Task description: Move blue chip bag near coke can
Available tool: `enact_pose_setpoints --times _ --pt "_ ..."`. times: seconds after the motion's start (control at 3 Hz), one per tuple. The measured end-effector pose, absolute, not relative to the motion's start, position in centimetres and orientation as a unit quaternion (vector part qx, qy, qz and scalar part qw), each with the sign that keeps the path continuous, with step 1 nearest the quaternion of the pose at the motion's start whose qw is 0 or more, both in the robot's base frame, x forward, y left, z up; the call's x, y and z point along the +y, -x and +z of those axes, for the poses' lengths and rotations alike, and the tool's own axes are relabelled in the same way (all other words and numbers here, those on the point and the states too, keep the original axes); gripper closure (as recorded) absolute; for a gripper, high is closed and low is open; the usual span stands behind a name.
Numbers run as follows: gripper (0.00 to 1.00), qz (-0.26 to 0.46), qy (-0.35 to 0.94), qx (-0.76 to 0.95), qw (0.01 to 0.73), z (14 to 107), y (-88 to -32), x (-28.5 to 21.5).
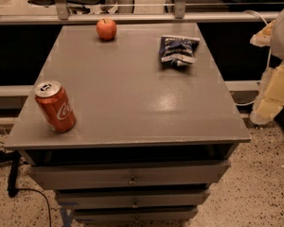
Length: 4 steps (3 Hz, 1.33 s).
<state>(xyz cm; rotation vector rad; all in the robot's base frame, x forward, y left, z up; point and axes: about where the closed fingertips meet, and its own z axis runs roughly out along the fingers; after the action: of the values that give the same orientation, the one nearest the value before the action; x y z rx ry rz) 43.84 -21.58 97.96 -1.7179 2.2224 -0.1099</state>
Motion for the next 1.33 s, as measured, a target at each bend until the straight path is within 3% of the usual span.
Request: enact_pose_setpoints --times 0.67,1.33 --pt "0.0 -0.036 0.596 0.778 0.195 97.2 -46.0 -21.9" --pt "0.0 0.005 0.558 0.765 0.322 94.0 -57.8 -21.5"
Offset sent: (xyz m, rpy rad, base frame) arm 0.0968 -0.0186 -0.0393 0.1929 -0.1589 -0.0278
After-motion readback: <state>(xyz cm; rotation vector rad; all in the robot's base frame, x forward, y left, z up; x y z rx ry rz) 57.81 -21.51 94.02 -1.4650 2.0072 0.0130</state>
